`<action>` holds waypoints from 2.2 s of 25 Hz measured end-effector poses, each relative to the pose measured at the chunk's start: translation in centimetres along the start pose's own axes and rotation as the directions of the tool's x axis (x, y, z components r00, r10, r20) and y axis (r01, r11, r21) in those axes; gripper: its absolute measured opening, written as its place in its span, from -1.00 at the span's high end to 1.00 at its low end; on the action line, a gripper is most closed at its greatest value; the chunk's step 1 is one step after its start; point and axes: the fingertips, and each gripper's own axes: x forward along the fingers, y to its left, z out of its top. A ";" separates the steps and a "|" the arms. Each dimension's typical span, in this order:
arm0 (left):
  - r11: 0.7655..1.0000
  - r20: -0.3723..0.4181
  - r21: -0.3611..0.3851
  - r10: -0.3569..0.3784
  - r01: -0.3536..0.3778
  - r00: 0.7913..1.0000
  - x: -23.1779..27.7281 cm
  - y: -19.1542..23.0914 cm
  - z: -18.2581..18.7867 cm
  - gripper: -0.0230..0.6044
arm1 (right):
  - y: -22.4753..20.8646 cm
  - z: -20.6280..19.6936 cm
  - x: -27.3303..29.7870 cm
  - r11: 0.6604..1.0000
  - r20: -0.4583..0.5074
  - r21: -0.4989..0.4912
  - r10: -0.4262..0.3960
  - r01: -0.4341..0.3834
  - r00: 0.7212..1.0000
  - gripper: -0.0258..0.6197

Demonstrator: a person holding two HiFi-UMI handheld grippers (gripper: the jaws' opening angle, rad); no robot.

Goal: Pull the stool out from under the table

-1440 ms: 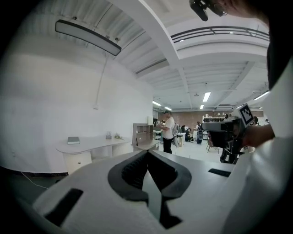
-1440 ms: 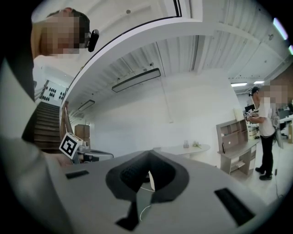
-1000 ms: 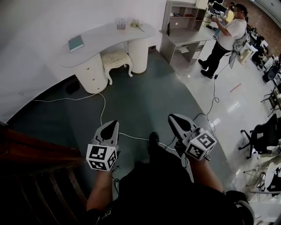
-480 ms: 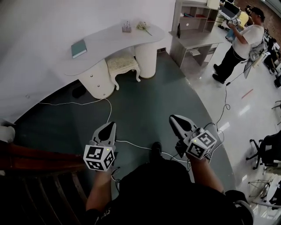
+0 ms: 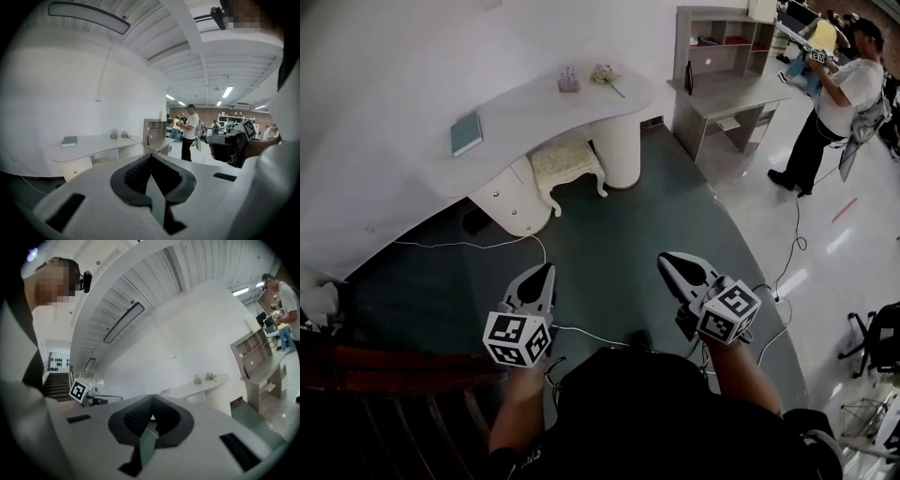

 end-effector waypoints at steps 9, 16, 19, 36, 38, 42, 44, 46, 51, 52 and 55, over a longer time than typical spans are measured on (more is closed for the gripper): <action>0.993 -0.027 -0.103 0.062 -0.065 0.998 4.6 3.2 -0.4 0.90 | -4.9 -0.1 0.3 0.999 -0.053 0.028 -0.040 0.042 0.998 0.91; 0.996 -0.024 -0.090 0.018 -0.020 1.000 10.2 3.7 0.7 0.90 | -8.6 1.5 0.3 0.994 -0.023 0.041 -0.100 0.100 0.995 0.91; 0.996 -0.018 -0.082 -0.021 0.020 1.000 13.4 3.5 1.7 0.90 | -10.5 2.0 0.9 0.992 -0.034 0.017 -0.128 0.129 0.991 0.91; 0.994 -0.018 -0.067 -0.094 0.092 0.995 34.3 11.4 8.0 0.90 | -24.9 8.9 19.3 0.996 -0.091 0.027 -0.079 0.082 0.993 0.91; 0.994 -0.020 -0.060 -0.090 0.089 0.996 35.9 13.1 8.8 0.90 | -25.5 9.8 22.6 0.999 -0.094 0.016 -0.041 0.043 0.995 0.91; 0.995 -0.028 -0.074 -0.073 0.071 0.997 38.7 15.8 9.4 0.90 | -27.0 10.2 27.1 1.000 -0.128 0.008 0.019 -0.018 0.992 0.91; 0.995 -0.031 -0.085 -0.057 0.055 0.998 39.6 16.5 9.4 0.90 | -28.0 9.8 28.4 0.999 -0.156 0.011 0.040 -0.038 0.987 0.91; 0.995 -0.042 -0.097 -0.037 0.032 0.998 40.4 17.1 9.3 0.90 | -29.2 9.6 29.5 0.999 -0.185 0.011 0.053 -0.052 0.981 0.91; 0.989 -0.054 -0.135 0.054 -0.061 0.997 41.8 18.0 9.4 0.90 | -32.6 9.4 32.0 0.993 -0.266 -0.012 0.113 -0.120 0.957 0.91; 0.986 -0.052 -0.145 0.077 -0.084 0.996 42.0 17.9 9.6 0.90 | -33.2 9.4 32.3 0.989 -0.284 -0.023 0.132 -0.145 0.950 0.91; 0.973 -0.045 -0.173 0.147 -0.153 0.988 42.4 17.9 10.1 0.90 | -34.4 10.3 33.4 0.975 -0.311 -0.040 0.197 -0.220 0.930 0.91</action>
